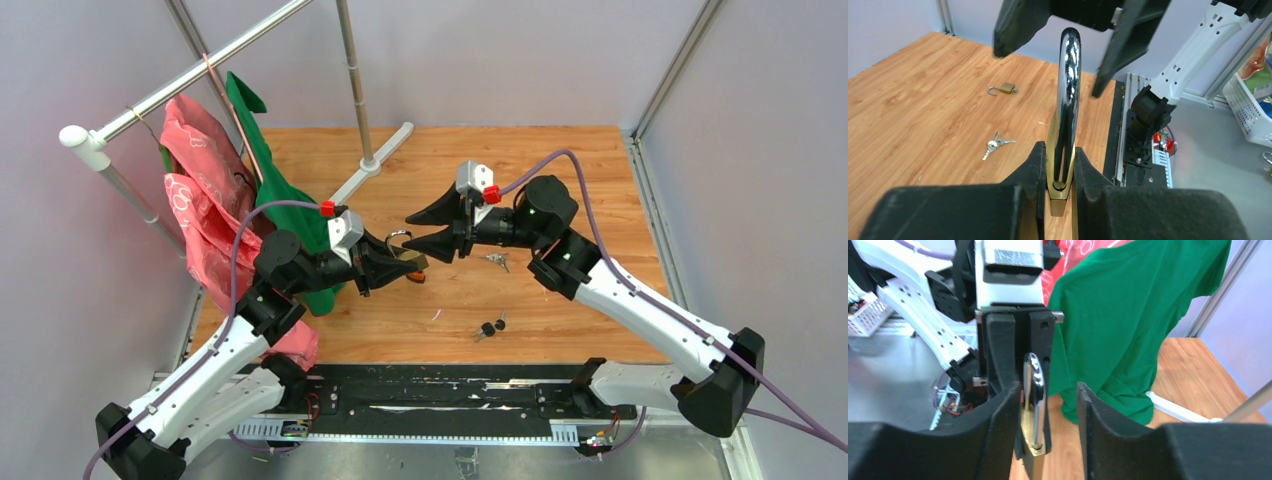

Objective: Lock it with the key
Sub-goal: Place the lock at the center of the board.

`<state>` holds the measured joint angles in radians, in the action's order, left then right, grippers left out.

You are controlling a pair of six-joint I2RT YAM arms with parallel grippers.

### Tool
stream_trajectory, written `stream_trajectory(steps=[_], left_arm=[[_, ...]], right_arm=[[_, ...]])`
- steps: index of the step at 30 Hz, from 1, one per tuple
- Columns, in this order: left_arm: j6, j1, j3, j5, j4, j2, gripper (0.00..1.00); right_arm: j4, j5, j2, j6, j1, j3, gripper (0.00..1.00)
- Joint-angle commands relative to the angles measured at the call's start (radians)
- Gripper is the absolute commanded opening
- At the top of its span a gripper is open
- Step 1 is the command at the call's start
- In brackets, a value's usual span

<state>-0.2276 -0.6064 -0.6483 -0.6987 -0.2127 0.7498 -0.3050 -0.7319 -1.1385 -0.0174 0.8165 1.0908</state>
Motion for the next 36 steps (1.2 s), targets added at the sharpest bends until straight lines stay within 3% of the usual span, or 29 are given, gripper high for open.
stream_trajectory(steps=[1, 4, 6, 10, 11, 12, 13, 14, 19, 23, 29, 36], left_arm=[[0.015, -0.010, -0.010, -0.018, -0.071, -0.007, 0.00], [0.016, -0.010, -0.007, -0.015, -0.071, -0.008, 0.00], [0.019, -0.010, -0.004, -0.015, -0.071, -0.009, 0.00], [-0.014, -0.010, 0.011, 0.085, -0.036, -0.016, 0.04], [-0.032, -0.010, 0.016, 0.147, -0.012, -0.019, 0.42], [-0.043, -0.010, 0.024, 0.205, 0.017, -0.022, 0.61], [-0.043, -0.011, 0.033, 0.253, 0.045, -0.027, 0.89], [-0.034, -0.011, 0.046, 0.295, 0.065, -0.036, 0.99], [-0.050, -0.006, 0.165, 0.469, 0.099, -0.089, 1.00], [-0.153, 0.023, 0.287, 0.583, 0.096, -0.126, 1.00], [-0.285, 0.084, 0.423, 0.653, 0.056, -0.199, 1.00], [-0.265, 0.100, 0.455, 0.695, 0.037, -0.261, 1.00]], right_arm=[[0.017, -0.007, -0.037, 0.003, 0.017, 0.047, 0.42], [0.048, 0.018, -0.055, -0.010, 0.018, 0.060, 0.24], [0.085, 0.053, -0.061, -0.007, 0.019, 0.065, 0.01], [0.141, 0.175, -0.048, -0.021, 0.011, 0.051, 0.00], [0.156, 0.219, -0.035, -0.029, -0.003, 0.039, 0.00], [0.170, 0.258, -0.025, -0.038, -0.020, 0.028, 0.00], [0.184, 0.299, -0.014, -0.050, -0.040, 0.012, 0.00], [0.194, 0.329, -0.002, -0.070, -0.069, -0.006, 0.00], [0.262, 0.415, -0.012, -0.197, -0.275, -0.106, 0.00], [0.232, 0.310, -0.169, -0.256, -0.401, -0.161, 0.00], [0.300, 0.169, -0.446, -0.211, -0.432, -0.004, 0.00], [0.382, 0.021, -0.713, -0.233, -0.505, 0.146, 0.00]])
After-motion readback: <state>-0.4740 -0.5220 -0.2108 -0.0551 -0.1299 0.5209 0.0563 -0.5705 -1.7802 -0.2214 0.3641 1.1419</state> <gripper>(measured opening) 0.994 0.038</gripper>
